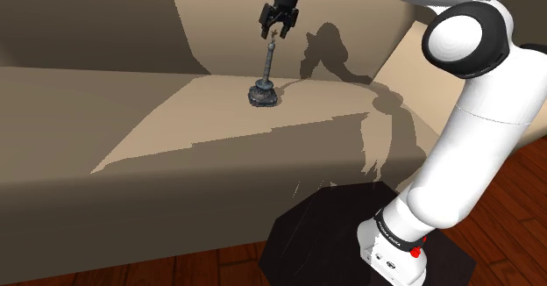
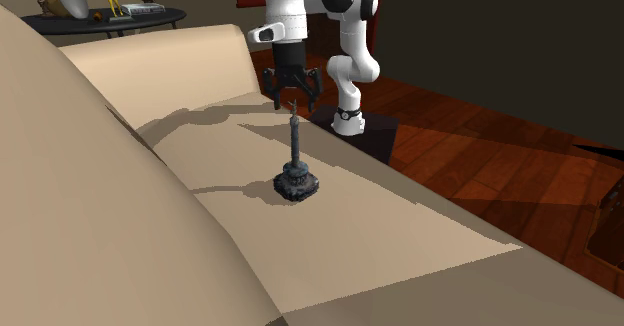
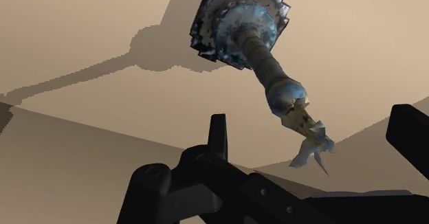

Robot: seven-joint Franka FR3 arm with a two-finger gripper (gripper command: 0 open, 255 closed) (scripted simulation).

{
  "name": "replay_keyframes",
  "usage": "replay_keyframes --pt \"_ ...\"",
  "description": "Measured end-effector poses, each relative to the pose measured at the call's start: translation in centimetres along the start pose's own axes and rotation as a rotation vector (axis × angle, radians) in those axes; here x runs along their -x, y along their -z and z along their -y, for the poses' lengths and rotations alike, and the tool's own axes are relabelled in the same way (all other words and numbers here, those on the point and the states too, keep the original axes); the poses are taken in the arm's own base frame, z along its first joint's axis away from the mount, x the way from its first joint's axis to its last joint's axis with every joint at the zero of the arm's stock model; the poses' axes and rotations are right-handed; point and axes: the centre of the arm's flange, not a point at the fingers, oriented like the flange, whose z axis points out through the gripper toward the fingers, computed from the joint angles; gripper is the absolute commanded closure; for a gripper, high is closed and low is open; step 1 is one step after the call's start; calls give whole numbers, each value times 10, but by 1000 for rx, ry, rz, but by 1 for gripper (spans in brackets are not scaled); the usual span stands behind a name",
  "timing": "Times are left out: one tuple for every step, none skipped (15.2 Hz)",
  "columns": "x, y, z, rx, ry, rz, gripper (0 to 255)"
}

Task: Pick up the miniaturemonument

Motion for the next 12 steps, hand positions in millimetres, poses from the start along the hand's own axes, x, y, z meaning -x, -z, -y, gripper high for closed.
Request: replay_keyframes --pt "0 -2 0 0 0 0 255" --pt "0 -3 -1 0 0 0 255" --pt "0 -3 -1 0 0 0 255" --pt "0 -3 -1 0 0 0 255" --pt "0 -3 -1 0 0 0 255" --pt "0 -3 -1 0 0 0 255" --pt "0 -3 -1 0 0 -1 255" --pt "0 -3 -1 0 0 -1 255" --pt "0 -3 -1 0 0 -1 255" --pt "0 -3 -1 0 0 -1 255" --pt "0 -3 -1 0 0 -1 255" --pt "0 -1 -1 0 0 0 255"
